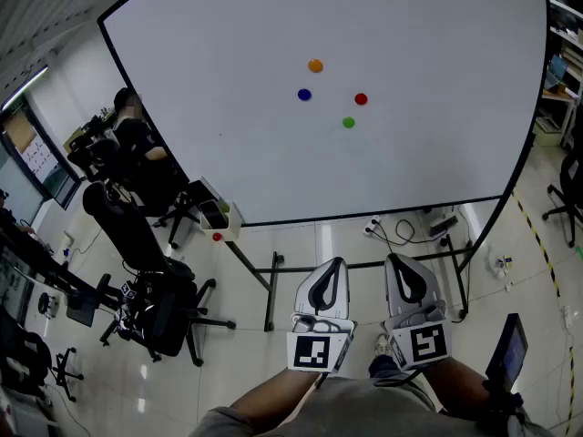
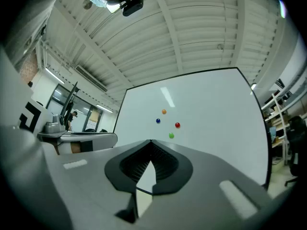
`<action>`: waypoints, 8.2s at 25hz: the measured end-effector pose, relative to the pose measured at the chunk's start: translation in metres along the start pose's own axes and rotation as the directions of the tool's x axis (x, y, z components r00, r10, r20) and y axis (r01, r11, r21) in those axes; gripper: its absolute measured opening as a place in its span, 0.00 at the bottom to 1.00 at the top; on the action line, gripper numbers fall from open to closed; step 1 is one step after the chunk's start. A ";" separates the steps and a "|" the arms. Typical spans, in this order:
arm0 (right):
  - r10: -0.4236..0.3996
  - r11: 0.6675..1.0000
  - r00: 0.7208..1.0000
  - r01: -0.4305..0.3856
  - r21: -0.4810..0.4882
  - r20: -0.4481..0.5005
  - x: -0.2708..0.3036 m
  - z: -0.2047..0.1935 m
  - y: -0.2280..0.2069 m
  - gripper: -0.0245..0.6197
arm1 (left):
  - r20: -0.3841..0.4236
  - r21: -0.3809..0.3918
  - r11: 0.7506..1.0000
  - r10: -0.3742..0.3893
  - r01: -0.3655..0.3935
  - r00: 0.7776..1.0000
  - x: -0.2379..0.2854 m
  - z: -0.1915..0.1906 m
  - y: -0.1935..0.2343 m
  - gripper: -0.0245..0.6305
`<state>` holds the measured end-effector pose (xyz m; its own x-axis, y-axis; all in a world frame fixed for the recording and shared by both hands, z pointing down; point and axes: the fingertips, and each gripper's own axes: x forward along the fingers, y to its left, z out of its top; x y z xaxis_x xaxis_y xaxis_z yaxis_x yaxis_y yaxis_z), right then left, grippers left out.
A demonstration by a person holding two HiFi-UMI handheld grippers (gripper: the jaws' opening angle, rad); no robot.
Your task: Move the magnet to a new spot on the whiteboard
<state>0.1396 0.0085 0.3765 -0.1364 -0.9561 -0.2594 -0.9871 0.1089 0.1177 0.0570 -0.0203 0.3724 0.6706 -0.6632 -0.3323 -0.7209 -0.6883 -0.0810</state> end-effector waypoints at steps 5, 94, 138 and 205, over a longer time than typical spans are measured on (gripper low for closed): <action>0.021 1.000 1.000 -0.021 0.000 0.007 0.056 -0.011 -0.052 0.05 | 0.013 0.027 0.999 0.019 -0.019 1.000 0.073 -0.013 0.009 0.04; 0.240 0.971 0.965 -0.237 -0.041 0.105 0.346 -0.017 0.038 0.05 | 0.073 0.238 0.924 0.290 -0.299 0.954 0.220 -0.025 0.297 0.22; 0.331 0.943 0.914 -0.310 -0.123 0.233 0.475 0.053 0.227 0.05 | 0.210 0.139 0.953 0.237 -0.269 0.948 0.168 0.105 0.518 0.23; 0.120 0.988 0.991 -0.114 -0.108 0.052 0.281 0.005 -0.103 0.05 | 0.031 0.196 0.971 0.134 -0.137 0.991 0.273 -0.011 0.126 0.04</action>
<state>0.2025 -0.2705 0.2866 -0.2578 -0.9208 -0.2926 -0.9503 0.1869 0.2488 0.1511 -0.2917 0.2819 0.5625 -0.7398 -0.3693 -0.8262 -0.5197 -0.2174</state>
